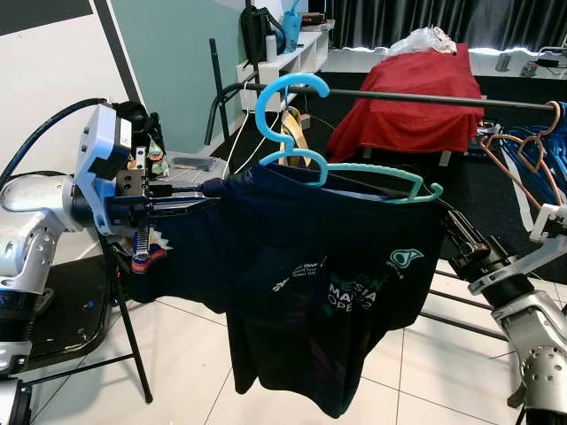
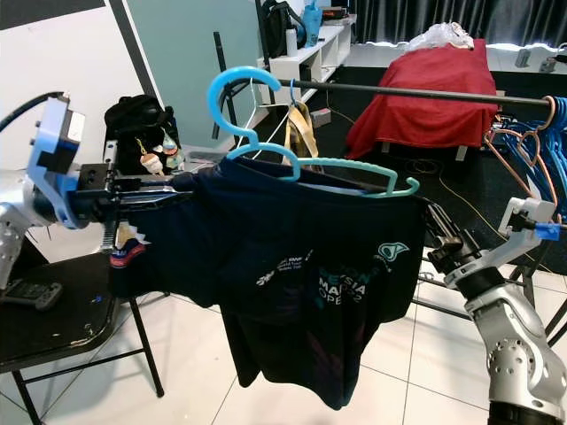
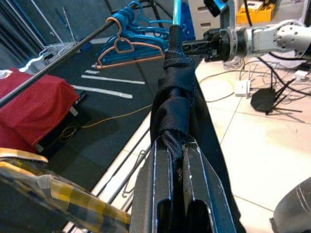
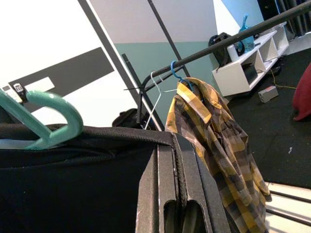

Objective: Hang hanger

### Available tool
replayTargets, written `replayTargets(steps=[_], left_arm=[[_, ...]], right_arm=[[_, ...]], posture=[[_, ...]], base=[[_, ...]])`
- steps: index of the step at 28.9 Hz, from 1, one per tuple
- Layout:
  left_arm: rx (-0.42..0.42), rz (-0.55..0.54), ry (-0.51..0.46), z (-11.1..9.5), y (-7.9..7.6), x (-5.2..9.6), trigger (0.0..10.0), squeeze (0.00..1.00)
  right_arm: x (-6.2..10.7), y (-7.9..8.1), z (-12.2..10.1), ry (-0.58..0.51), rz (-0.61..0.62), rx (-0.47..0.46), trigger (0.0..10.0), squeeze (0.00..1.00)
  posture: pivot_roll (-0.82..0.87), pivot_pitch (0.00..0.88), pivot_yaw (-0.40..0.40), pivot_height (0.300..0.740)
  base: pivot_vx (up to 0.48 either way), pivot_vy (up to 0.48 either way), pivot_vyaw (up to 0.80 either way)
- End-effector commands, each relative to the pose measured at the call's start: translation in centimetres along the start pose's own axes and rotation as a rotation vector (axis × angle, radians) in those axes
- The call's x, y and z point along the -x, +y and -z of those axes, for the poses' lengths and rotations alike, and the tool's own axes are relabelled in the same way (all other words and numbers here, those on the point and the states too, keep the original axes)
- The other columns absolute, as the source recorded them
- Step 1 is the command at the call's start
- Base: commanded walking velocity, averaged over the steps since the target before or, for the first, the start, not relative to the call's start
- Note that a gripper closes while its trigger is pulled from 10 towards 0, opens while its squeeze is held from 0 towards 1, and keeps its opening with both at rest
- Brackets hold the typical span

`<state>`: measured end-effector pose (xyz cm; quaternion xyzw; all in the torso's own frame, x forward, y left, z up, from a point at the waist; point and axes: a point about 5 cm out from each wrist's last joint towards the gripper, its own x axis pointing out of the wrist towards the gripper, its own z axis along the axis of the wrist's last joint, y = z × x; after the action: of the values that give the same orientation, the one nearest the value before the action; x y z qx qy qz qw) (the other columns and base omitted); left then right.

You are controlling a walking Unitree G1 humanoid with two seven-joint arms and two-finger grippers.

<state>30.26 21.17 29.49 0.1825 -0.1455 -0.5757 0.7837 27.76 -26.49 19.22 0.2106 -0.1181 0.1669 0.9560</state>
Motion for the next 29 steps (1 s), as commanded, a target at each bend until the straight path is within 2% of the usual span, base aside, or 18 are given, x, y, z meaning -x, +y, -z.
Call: replayTargets(steps=[1, 7, 10, 11, 18, 20, 21, 24, 26, 27, 28, 29], left_arm=[[-0.066, -0.059, 0.018, -1.4, 0.9, 1.4, 10.0, 0.00], [-0.109, -0.084, 0.070, -1.5, 1.3, 1.8, 10.0, 0.00], [-0.158, -0.113, 0.113, -1.8, 1.7, 2.0, 10.0, 0.00], [-0.196, -0.139, 0.135, -2.0, 2.0, 2.0, 10.0, 0.00], [-0.219, -0.148, 0.149, -2.0, 2.0, 1.8, 10.0, 0.00], [-0.245, -0.136, 0.190, -1.4, 1.7, 1.0, 10.0, 0.00], [-0.245, -0.136, 0.190, -1.4, 1.7, 1.0, 10.0, 0.00], [-0.233, -0.113, 0.163, -0.7, 0.9, -0.8, 10.0, 0.00], [-0.233, -0.113, 0.163, -0.7, 0.9, -0.8, 10.0, 0.00], [-0.223, -0.107, 0.145, -0.2, 0.4, -1.8, 10.0, 0.00], [-0.223, -0.107, 0.145, -0.2, 0.4, -1.8, 10.0, 0.00], [-0.199, -0.087, 0.120, 0.6, -0.4, -3.1, 10.0, 0.00]], right_arm=[[0.3, -0.5, -0.1, 0.006, 0.033, 0.000, 0.0, 0.00], [0.4, -0.5, -0.2, 0.001, 0.032, -0.003, 0.0, 0.00], [0.5, -0.6, -0.5, -0.012, 0.032, -0.010, 0.0, 0.00], [0.5, -0.6, -0.8, -0.023, 0.025, -0.015, 0.0, 0.00], [0.5, -0.5, -1.0, -0.028, 0.017, -0.019, 0.0, 0.00], [0.3, -0.3, -1.4, -0.044, 0.007, -0.019, 0.0, 0.00], [0.3, -0.3, -1.4, -0.044, 0.007, -0.019, 0.0, 0.00], [-0.3, 0.4, -2.1, -0.060, -0.026, -0.005, 0.0, 0.00], [-0.3, 0.4, -2.1, -0.060, -0.026, -0.005, 0.0, 0.00], [-0.7, 0.9, -2.4, -0.066, -0.046, 0.003, 0.0, 0.00], [-0.7, 0.9, -2.4, -0.066, -0.046, 0.003, 0.0, 0.00], [-1.4, 1.6, -2.7, -0.077, -0.073, 0.013, 0.0, 0.00]], posture=[[-0.10, 0.000, 0.051, 0.740], [-0.09, 0.000, 0.051, 0.740], [-0.09, 0.000, 0.051, 0.740], [-0.09, 0.000, 0.051, 0.740], [-0.10, 0.000, 0.050, 0.740], [-0.10, 0.000, 0.051, 0.740], [-0.10, 0.000, 0.051, 0.740], [-0.10, 0.000, 0.050, 0.740], [-0.10, 0.000, 0.050, 0.740], [-0.10, 0.000, 0.048, 0.740], [-0.10, 0.000, 0.048, 0.740], [-0.11, 0.000, 0.048, 0.740]], base=[[0.000, 0.000, 0.00], [0.000, 0.000, 0.00], [0.000, 0.000, 0.00], [0.000, 0.000, 0.00], [0.000, 0.000, 0.00], [0.000, 0.000, 0.00], [0.000, 0.000, 0.00], [0.000, 0.000, 0.00], [0.000, 0.000, 0.00], [0.000, 0.000, 0.00], [0.000, 0.000, 0.00], [0.000, 0.000, 0.00]])
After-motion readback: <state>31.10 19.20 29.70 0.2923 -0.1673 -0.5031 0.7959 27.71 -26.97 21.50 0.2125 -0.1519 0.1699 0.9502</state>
